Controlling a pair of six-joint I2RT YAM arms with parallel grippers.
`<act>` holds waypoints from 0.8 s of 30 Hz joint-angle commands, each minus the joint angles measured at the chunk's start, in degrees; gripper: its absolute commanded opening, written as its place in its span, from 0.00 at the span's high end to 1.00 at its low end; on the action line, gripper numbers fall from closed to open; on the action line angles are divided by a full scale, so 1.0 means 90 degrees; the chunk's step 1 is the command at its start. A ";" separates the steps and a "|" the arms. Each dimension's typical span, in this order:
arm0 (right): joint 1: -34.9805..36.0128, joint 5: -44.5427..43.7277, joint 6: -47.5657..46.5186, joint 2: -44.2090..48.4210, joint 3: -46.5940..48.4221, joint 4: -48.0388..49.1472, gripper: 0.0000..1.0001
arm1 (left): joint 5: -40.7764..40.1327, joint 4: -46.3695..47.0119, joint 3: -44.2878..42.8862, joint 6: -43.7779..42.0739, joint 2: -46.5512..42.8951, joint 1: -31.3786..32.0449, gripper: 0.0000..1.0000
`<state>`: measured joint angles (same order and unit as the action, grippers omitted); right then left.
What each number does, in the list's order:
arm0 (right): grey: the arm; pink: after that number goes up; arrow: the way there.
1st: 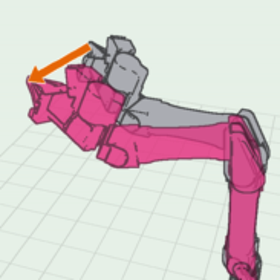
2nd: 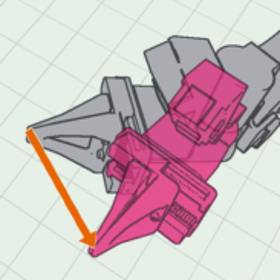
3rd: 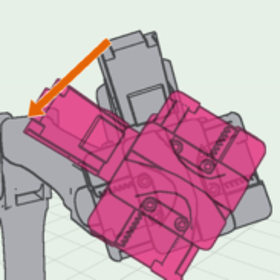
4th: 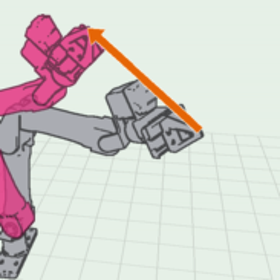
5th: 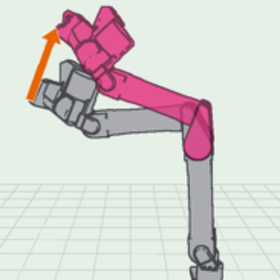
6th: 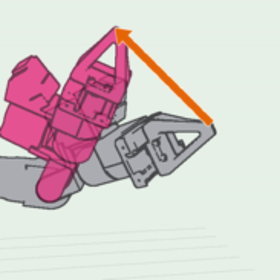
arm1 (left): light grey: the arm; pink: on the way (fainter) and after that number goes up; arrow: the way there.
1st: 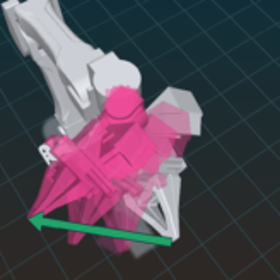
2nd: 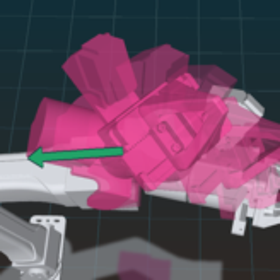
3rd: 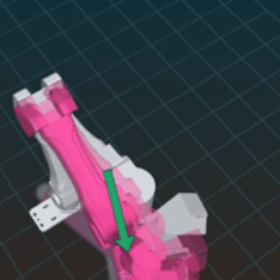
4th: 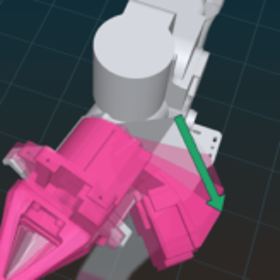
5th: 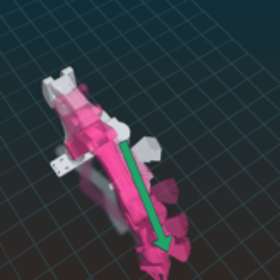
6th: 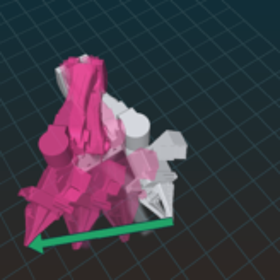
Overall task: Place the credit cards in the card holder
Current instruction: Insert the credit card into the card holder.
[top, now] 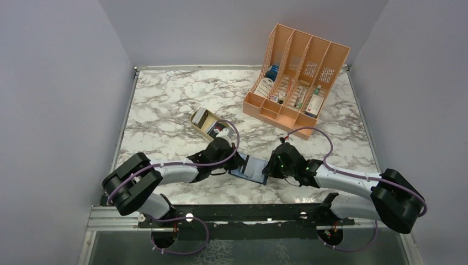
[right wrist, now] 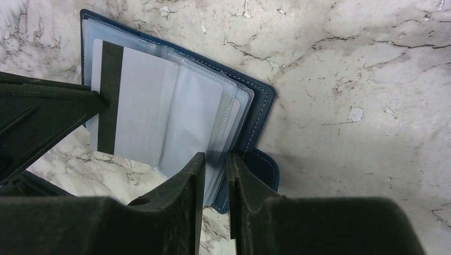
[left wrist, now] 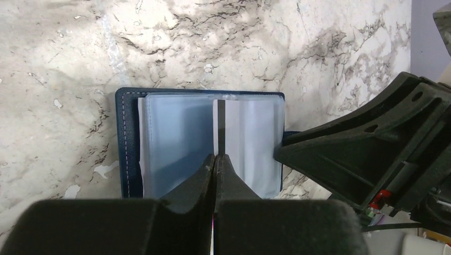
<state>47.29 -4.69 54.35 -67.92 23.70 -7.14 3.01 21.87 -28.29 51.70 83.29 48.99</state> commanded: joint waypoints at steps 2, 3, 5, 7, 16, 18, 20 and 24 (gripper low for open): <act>0.0058 0.0096 0.0033 0.0071 -0.0078 -0.0199 0.79 | -0.0213 0.0057 0.0217 -0.0506 -0.0172 0.0040 1.00; 0.0053 0.0099 0.0038 0.0064 -0.0062 -0.0194 0.79 | -0.0196 0.0073 0.0214 -0.0518 -0.0154 0.0044 1.00; 0.0053 0.0107 0.0038 0.0039 -0.0048 -0.0189 0.79 | -0.0179 0.0103 0.0209 -0.0527 -0.0113 0.0044 1.00; 0.0058 0.0104 0.0060 0.0010 -0.0045 -0.0167 0.79 | -0.0186 0.0114 0.0220 -0.0509 -0.0086 0.0043 1.00; 0.0058 0.0235 0.0260 0.0015 -0.0182 0.0050 0.77 | 0.0163 0.0226 0.0110 0.0467 0.0299 0.0067 1.00; 0.0057 0.0264 0.0333 0.0017 -0.0234 0.0147 0.75 | 0.0200 0.0235 0.0019 0.0572 0.0468 0.0100 1.00; 0.0056 0.0311 0.0368 -0.0001 -0.0253 0.0217 0.75 | 0.0157 0.0271 -0.0023 0.0576 0.0603 0.0154 1.00; 0.0058 0.0323 0.0352 -0.0013 -0.0232 0.0196 0.75 | 0.0138 0.0385 -0.0056 0.0491 0.0676 0.0220 0.94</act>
<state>47.31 -3.79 56.55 -67.81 22.96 -5.89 3.49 25.50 -27.94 56.25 88.03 49.93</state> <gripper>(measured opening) 0.250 0.010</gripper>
